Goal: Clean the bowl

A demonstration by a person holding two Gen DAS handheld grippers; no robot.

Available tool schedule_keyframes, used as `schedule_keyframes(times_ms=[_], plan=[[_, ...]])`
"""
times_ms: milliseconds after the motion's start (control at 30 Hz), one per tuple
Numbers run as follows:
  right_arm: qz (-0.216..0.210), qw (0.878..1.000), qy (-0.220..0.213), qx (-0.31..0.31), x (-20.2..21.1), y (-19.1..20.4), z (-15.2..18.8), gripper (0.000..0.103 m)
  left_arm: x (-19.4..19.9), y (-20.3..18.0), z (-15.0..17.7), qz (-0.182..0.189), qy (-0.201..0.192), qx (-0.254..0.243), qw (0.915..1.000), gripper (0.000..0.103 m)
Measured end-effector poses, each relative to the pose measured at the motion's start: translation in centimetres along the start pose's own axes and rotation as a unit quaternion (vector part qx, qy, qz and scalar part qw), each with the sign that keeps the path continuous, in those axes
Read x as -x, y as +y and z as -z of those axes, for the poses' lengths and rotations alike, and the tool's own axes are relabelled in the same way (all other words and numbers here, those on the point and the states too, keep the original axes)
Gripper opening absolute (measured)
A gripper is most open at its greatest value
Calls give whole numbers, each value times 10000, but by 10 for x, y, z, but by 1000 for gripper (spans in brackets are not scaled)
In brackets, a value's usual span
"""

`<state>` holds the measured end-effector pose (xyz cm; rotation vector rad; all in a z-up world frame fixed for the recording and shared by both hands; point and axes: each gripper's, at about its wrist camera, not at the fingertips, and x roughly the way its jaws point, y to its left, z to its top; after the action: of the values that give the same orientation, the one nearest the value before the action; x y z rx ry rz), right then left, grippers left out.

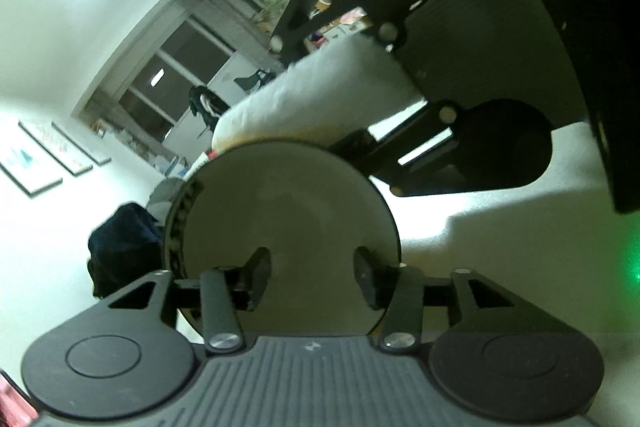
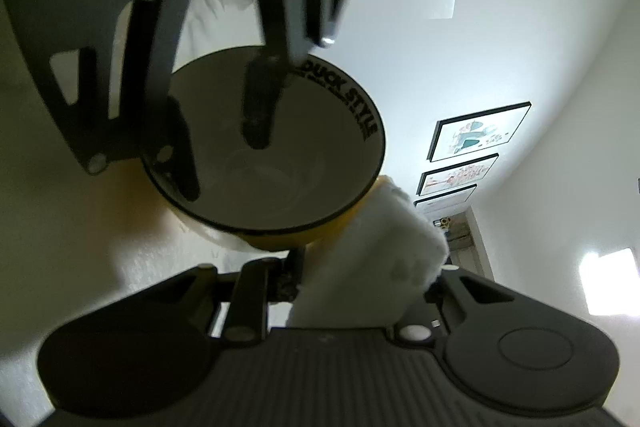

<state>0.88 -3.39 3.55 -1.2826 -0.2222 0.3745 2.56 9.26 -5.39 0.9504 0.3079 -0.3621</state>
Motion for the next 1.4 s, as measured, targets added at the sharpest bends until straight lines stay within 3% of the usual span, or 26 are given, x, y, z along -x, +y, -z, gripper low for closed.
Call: schedule_keyframes(times_ms=[167,267,367,433,633,700,833,1033,1233,1400], plan=[[34,10000,-13,26,0,-11,-7,24,-7,6,6,53,212,122,9997,54],[64,9999,-78,37,-1,-6,-6,24,-13,16,13,30,414,461,9981,53],[104,9998,-163,83,0,-11,-14,24,-14,33,19,308,518,974,9934,52],[105,9996,-225,108,-4,-2,-32,24,-14,38,21,300,530,1044,9927,52],[24,9995,-248,194,-7,-6,-37,24,-15,51,36,240,506,1657,9846,48],[12,9994,-247,247,5,15,18,24,-14,54,39,228,436,1841,9817,48],[48,9992,-239,326,46,28,30,23,-9,60,45,281,296,2271,9730,46],[28,9991,-39,419,26,41,54,22,0,67,46,339,290,2361,9707,46],[-38,9985,192,503,-6,41,34,22,-3,81,48,439,283,2518,9664,46],[-60,9986,411,318,-31,28,22,22,-10,76,47,392,286,2445,9684,46]])
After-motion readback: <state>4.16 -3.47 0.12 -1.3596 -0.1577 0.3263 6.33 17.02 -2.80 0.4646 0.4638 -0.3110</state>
